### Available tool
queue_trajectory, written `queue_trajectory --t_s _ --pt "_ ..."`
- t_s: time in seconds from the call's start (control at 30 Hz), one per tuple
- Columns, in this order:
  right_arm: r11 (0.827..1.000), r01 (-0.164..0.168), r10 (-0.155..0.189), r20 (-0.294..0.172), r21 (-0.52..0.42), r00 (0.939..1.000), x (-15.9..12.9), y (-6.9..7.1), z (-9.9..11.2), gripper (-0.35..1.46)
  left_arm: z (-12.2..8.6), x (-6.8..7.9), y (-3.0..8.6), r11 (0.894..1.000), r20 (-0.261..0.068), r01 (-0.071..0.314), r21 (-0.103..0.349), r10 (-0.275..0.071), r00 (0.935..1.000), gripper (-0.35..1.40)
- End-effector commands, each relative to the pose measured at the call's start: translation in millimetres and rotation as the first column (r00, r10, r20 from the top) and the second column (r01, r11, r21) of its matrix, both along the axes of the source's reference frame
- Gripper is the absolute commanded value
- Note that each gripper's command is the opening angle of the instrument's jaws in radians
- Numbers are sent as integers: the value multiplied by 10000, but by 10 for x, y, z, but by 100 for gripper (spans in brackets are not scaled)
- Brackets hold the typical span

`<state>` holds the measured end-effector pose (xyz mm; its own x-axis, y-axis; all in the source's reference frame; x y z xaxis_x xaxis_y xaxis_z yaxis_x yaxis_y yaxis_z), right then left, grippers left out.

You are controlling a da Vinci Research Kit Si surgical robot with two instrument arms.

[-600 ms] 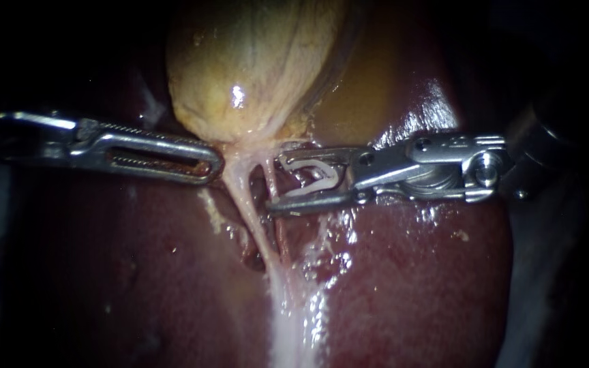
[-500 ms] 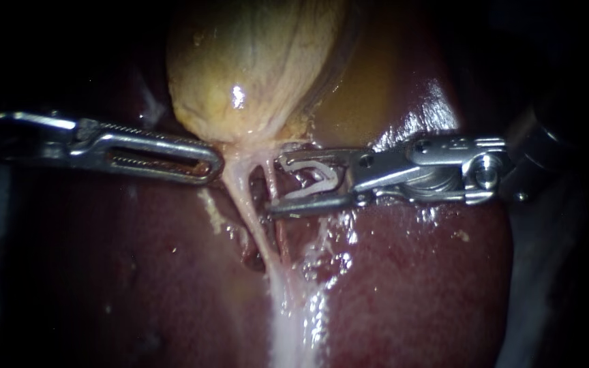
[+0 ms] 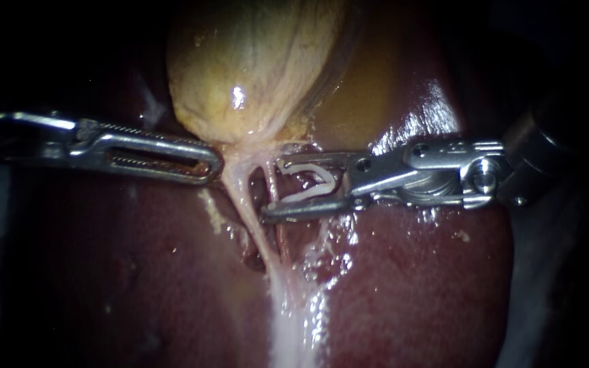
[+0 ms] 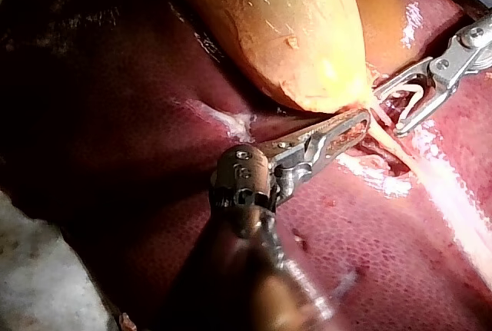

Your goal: Clipping first clip left tube

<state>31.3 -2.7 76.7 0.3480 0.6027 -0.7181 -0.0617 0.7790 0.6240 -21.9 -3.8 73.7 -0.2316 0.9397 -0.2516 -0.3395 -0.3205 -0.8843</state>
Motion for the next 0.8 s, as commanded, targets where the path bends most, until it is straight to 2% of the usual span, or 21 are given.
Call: queue_trajectory --t_s 0.03,0.43,0.8 --pt "10000 -4 4 -1 4 10000 0 -1 -1 38 0 0 0 10000 3 -1 2 1 10000 -35" --pt "9999 39 -37 -153 123 9999 -8 -2 -27 39 0 0 0 10000 3 -3 2 3 10000 -35" --pt "9997 165 -159 -384 166 9991 -6 -12 -36 42 0 0 0 10000 4 -3 2 3 10000 -35"
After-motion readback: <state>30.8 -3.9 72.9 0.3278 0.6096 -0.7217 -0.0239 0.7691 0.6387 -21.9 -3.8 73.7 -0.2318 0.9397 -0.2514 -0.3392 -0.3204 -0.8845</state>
